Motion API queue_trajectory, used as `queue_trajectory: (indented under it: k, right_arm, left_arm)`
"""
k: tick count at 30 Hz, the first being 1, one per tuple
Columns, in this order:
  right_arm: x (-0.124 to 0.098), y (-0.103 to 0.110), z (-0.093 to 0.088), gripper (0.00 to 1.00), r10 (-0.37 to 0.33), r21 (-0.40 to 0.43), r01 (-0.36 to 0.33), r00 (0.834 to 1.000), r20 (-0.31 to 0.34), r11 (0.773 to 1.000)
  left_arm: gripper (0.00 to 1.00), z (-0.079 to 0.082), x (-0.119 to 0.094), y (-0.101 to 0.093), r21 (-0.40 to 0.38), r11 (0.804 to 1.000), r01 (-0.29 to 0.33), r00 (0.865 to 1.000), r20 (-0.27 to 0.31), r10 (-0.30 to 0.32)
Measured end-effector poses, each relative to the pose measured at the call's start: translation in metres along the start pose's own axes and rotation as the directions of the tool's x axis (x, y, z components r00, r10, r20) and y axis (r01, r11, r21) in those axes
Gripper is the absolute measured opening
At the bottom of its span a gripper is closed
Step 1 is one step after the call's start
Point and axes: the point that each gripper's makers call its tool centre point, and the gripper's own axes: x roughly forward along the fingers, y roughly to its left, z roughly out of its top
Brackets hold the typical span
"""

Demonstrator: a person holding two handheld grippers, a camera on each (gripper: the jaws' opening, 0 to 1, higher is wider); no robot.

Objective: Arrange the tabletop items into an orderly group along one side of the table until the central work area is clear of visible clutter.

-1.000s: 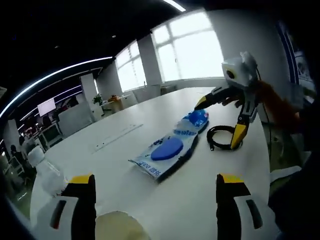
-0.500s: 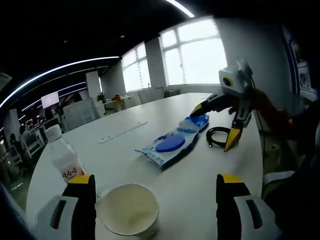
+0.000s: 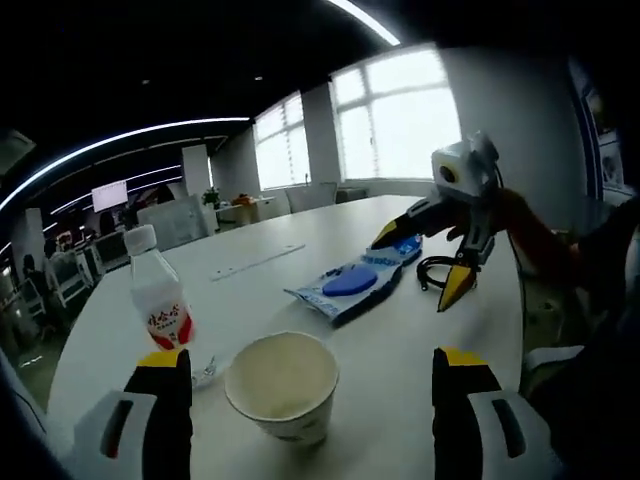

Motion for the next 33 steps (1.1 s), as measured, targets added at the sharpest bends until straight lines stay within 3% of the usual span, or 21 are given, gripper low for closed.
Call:
queue_trajectory:
  k: [12, 16, 24, 26, 31, 33]
  right_arm:
    - [0.029, 0.008, 0.02, 0.72, 0.069, -0.022, -0.068, 0.997, 0.041, 0.997]
    - [0.042, 0.013, 0.018, 0.7, 0.092, -0.035, -0.091, 0.995, 0.026, 0.995]
    - [0.059, 0.025, 0.03, 0.59, 0.142, -0.055, -0.139, 0.989, 0.049, 0.989]
    - [0.065, 0.029, 0.032, 0.59, 0.155, -0.067, -0.152, 0.987, 0.043, 0.986]
    - [0.078, 0.038, 0.037, 0.51, 0.16, -0.082, -0.155, 0.985, 0.057, 0.984]
    - [0.084, 0.039, 0.036, 0.52, 0.159, -0.091, -0.155, 0.986, 0.041, 0.984]
  left_arm:
    - [0.97, -0.018, -0.005, -0.007, -0.007, 1.0, -0.016, 1.0, 0.009, 0.016]
    - [0.95, -0.024, -0.007, -0.01, -0.016, 1.0, -0.022, 1.0, 0.008, 0.022]
    - [0.81, -0.04, -0.014, 0.003, -0.049, 0.999, -0.011, 1.0, -0.029, 0.009]
    - [0.75, -0.041, -0.013, 0.001, -0.031, 0.999, 0.011, 1.0, -0.014, -0.011]
    - [0.71, -0.046, -0.014, 0.006, -0.036, 0.999, -0.003, 1.0, -0.014, 0.002]
    - [0.62, -0.049, -0.015, 0.008, -0.021, 1.0, -0.001, 1.0, -0.019, 0.001]
